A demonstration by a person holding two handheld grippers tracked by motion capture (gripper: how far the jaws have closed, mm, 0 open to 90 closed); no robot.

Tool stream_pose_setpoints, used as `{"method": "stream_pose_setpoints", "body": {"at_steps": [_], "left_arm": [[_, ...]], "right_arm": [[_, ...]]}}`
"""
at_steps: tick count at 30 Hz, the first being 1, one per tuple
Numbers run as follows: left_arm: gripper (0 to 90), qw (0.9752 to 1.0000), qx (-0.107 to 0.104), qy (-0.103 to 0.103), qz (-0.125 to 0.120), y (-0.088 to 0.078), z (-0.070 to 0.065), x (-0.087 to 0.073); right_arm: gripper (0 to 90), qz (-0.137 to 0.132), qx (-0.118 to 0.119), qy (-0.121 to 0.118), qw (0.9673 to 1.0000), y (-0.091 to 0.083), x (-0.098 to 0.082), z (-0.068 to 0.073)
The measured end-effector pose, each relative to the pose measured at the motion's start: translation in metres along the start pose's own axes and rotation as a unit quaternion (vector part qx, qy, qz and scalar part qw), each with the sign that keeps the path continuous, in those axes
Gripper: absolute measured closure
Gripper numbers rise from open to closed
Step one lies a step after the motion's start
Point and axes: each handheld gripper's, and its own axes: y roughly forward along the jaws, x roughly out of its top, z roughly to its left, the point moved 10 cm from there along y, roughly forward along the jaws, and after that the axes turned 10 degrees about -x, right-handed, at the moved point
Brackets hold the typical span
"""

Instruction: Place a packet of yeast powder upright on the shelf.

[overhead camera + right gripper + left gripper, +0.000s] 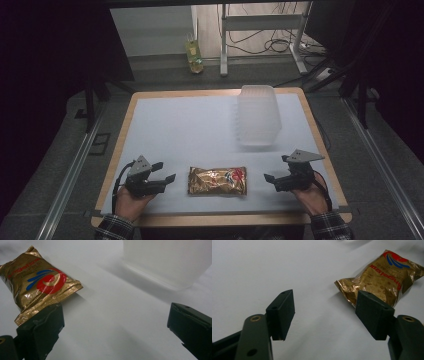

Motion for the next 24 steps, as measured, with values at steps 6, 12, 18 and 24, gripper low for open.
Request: {"method": "stream_pose_setpoints", "body": {"at_steps": [6,12,18,24], "left_arm": [[38.9,0.9998,-0.017,0.0,-0.007,0.005,-0.008,0.005],[49.5,0.999,-0.043,0.01,-0.006,0.011,-0.022,0.011],[66.4,0.9977,-0.065,0.019,0.007,0.023,-0.031,0.011],[89.6,0.9965,-0.076,0.03,0.018,0.037,-0.041,0.015]], "right_arm": [[1.2,0.008,0.001,-0.007,0.9999,0.002,-0.002,0.001],[1.2,0.015,0.002,-0.009,0.9998,0.003,-0.004,0.002],[1.2,0.024,0.008,-0.01,0.9996,0.006,-0.007,0.005],[1.3,0.024,0.005,-0.018,0.9995,0.007,-0.006,0.007]]}}
